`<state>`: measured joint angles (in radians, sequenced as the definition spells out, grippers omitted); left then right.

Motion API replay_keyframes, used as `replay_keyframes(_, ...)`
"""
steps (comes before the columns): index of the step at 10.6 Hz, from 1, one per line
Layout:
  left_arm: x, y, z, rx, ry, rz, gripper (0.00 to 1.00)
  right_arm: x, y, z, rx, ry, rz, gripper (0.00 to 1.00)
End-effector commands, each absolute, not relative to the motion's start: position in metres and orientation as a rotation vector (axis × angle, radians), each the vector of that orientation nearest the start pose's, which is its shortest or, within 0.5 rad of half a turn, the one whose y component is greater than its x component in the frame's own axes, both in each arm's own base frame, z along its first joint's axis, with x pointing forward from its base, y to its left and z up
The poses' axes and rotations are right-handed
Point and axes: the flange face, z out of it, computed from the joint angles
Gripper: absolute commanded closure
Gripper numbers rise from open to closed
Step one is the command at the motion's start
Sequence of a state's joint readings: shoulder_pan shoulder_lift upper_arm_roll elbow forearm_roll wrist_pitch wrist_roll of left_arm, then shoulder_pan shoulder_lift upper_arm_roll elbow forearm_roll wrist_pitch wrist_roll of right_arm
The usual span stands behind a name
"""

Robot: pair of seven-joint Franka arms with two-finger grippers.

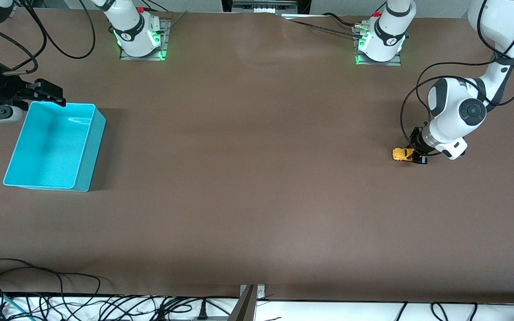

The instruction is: Wind up and store yellow beetle car

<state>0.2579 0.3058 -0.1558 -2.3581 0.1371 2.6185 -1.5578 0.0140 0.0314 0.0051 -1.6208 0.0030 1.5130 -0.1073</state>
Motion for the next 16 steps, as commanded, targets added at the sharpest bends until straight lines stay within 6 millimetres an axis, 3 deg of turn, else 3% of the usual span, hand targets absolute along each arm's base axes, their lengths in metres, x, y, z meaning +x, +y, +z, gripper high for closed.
replay_keyframes(1, 0.511, 0.053, 0.173, -2.252, -2.116, 0.043, 1.00, 0.553, 0.011, 0.583, -3.132, -0.190, 0.227, 0.00)
replay_keyframes(2, 0.511, 0.054, 0.174, -2.251, -2.118, 0.043, 0.97, 0.553, 0.011, 0.584, -3.133, -0.190, 0.225, 0.00)
replay_keyframes(3, 0.511, 0.056, 0.174, -2.252, -2.116, 0.043, 0.37, 0.553, 0.011, 0.584, -3.133, -0.190, 0.225, 0.00)
replay_keyframes(4, 0.511, 0.057, 0.174, -2.251, -2.118, 0.041, 0.22, 0.553, 0.011, 0.584, -3.133, -0.190, 0.225, 0.00)
replay_keyframes(5, 0.511, 0.058, 0.175, -2.246, -2.124, 0.039, 0.18, 0.553, 0.011, 0.584, -3.133, -0.190, 0.225, 0.00)
replay_keyframes(11, 0.515, 0.058, 0.184, -2.250, -2.132, 0.016, 0.19, 0.553, 0.011, 0.584, -3.132, -0.192, 0.225, 0.00)
replay_keyframes(13, 0.525, 0.059, 0.204, -2.260, -2.137, -0.025, 0.17, 0.553, 0.011, 0.583, -3.132, -0.192, 0.227, 0.00)
replay_keyframes(15, 0.545, 0.060, 0.232, -2.241, -2.118, -0.015, 0.07, 0.553, 0.010, 0.583, -3.132, -0.190, 0.230, 0.00)
replay_keyframes(16, 0.558, 0.062, 0.251, -2.221, -2.100, 0.006, 0.06, 0.553, 0.010, 0.584, -3.132, -0.192, 0.225, 0.00)
